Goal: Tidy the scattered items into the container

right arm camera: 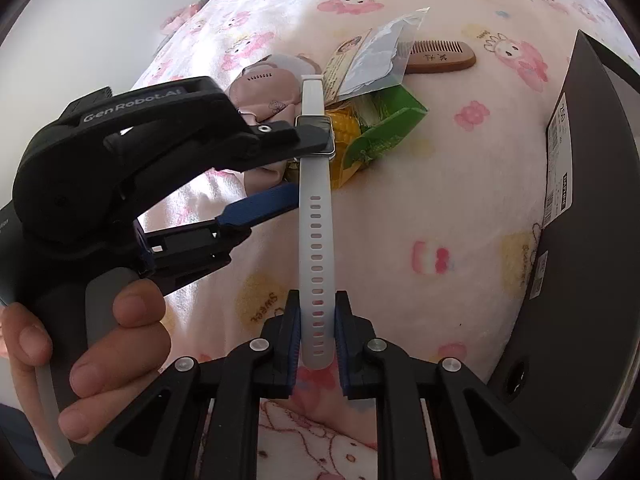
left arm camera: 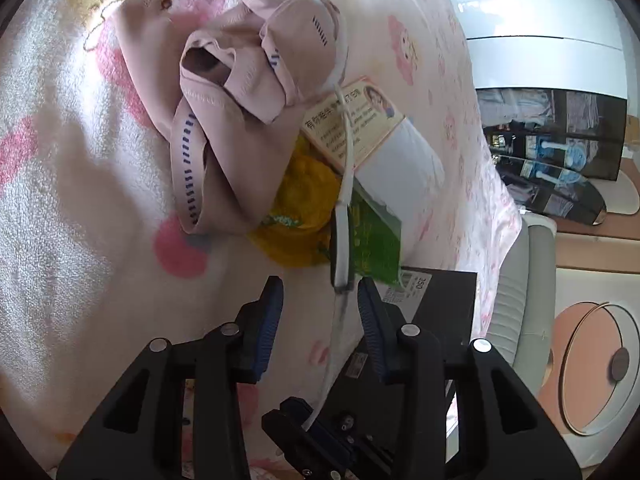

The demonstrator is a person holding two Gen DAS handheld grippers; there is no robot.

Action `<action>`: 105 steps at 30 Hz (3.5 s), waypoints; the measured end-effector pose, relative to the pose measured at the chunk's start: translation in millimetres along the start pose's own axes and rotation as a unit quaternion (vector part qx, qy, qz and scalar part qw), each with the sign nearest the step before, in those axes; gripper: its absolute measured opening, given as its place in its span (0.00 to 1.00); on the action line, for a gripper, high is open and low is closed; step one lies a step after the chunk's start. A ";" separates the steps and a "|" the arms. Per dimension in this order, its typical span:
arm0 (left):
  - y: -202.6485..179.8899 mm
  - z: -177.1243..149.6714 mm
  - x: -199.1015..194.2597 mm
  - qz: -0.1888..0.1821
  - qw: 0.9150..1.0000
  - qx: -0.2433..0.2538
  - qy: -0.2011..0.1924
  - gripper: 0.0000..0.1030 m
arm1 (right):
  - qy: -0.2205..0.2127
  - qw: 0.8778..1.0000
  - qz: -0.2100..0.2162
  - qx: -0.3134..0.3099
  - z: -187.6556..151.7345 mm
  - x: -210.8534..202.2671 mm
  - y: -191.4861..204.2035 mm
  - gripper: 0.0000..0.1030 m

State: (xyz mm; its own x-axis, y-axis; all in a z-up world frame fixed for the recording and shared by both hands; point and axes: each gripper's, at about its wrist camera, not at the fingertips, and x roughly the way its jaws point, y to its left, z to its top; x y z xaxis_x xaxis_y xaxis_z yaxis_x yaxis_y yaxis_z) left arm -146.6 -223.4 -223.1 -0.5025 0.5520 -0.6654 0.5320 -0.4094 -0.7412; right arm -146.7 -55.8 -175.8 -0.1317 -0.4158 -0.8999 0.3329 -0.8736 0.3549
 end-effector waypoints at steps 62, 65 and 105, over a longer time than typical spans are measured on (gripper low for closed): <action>66.5 16.9 -67.3 0.070 0.993 -0.093 -0.022 0.38 | 0.014 0.998 0.047 0.032 9.3 8.3 -0.8 0.14; 68.6 25.3 -59.5 0.098 0.990 -0.099 -0.032 0.31 | 0.025 0.996 0.072 0.037 6.1 10.1 -1.4 0.14; 47.1 -41.6 -95.9 0.078 0.994 0.002 -0.072 0.03 | -0.020 0.997 0.066 0.030 29.9 20.6 18.3 0.07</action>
State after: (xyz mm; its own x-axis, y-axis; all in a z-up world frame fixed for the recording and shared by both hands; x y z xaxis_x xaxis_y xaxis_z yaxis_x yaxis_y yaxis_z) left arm -45.1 -265.4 -190.6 -0.5069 0.3719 -0.7777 0.6081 -0.4852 -0.6283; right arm -171.3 -88.0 -180.3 -0.1276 -0.5374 -0.8336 0.2941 -0.8232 0.4857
